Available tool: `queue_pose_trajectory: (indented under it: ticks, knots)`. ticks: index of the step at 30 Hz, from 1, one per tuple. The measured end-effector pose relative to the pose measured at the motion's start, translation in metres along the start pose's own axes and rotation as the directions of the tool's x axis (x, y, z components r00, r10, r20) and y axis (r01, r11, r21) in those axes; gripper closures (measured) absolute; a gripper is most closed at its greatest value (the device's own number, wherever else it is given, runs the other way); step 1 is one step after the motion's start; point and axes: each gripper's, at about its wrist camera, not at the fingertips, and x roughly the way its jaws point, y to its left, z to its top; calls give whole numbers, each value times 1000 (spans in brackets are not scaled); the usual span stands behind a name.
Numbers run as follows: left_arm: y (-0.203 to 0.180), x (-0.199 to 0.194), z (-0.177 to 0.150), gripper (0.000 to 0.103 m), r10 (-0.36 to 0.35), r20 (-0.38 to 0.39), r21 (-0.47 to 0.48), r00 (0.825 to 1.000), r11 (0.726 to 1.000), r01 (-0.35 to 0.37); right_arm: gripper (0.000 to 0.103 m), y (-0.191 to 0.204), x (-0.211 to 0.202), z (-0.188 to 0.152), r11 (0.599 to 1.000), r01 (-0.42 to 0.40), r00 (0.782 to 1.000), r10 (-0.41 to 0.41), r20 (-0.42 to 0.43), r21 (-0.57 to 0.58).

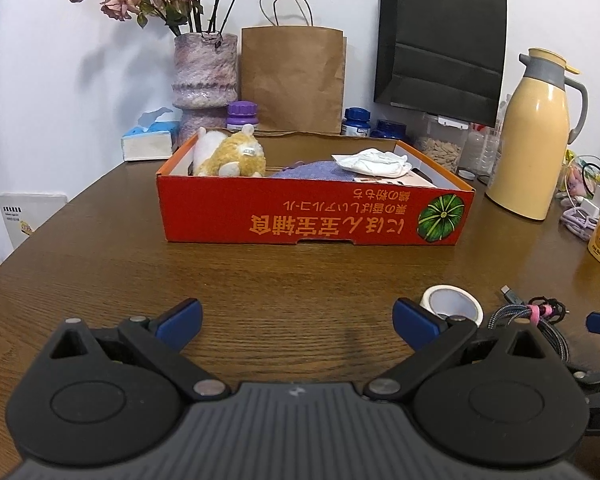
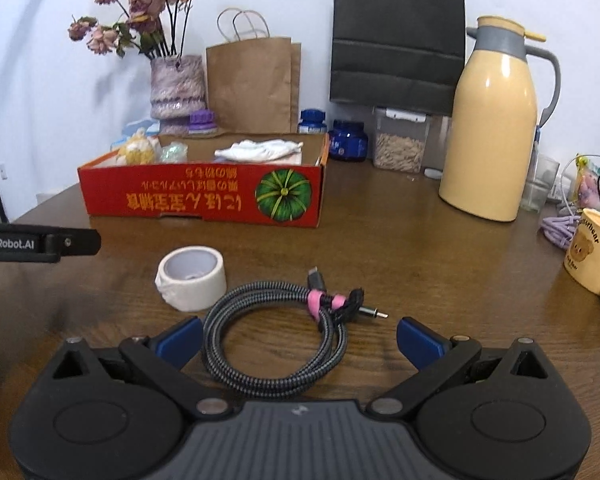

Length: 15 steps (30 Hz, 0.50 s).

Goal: Flip cup upright
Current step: 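Lower the right tool onto the black braided cable and close it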

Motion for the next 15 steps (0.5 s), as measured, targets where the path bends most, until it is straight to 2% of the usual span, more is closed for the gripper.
queue_pose_trajectory:
  ticks: [8, 15]
  knots:
    - [0, 0, -1, 0, -3, -3, 2, 1000, 1000, 3, 0, 8, 19, 1, 998, -49, 993, 45, -111, -34]
    - [0, 1, -1, 0, 1, -12, -5, 1000, 1000, -1, 0, 12, 41, 12, 998, -69, 989, 67, -132, -9]
